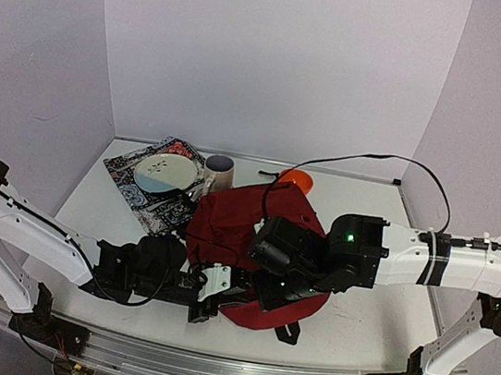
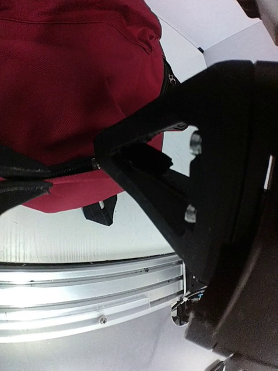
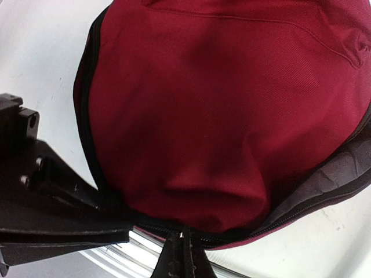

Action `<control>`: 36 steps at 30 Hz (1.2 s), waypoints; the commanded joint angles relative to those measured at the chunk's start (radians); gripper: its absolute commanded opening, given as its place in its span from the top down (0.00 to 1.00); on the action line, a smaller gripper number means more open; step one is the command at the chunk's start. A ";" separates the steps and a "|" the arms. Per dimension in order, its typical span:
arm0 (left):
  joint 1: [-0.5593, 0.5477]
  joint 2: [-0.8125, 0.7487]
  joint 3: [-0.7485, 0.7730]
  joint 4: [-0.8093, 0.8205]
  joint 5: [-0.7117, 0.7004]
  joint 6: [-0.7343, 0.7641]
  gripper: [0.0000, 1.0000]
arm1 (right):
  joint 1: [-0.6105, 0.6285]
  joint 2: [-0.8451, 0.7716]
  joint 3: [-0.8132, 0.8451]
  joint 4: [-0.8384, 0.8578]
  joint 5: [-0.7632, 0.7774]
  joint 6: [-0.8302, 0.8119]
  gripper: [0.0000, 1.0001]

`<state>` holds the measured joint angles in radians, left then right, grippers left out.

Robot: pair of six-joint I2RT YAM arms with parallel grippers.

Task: Pack the student bag
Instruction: Hold the student bag at the center of the board, then zip the student bag into the largest pocket of the bag.

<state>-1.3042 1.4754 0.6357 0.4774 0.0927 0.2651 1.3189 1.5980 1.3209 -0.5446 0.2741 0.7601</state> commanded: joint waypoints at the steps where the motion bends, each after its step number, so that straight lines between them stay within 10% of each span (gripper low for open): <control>1: -0.020 -0.016 -0.001 0.043 0.010 -0.016 1.00 | -0.029 -0.054 -0.002 -0.008 0.048 0.009 1.00; 15: -0.025 -0.095 -0.079 0.043 -0.154 0.018 1.00 | -0.053 -0.148 -0.061 -0.034 0.069 0.012 1.00; 22: -0.025 -0.151 -0.055 0.046 -0.214 0.105 0.57 | -0.053 -0.084 -0.017 -0.011 0.017 -0.041 1.00; 36: -0.026 0.032 0.083 0.051 -0.109 0.206 0.48 | -0.053 -0.085 -0.012 0.028 -0.001 -0.039 1.00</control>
<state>-1.3262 1.4522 0.6459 0.4987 -0.0492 0.4294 1.2720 1.5112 1.2716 -0.5182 0.2643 0.7264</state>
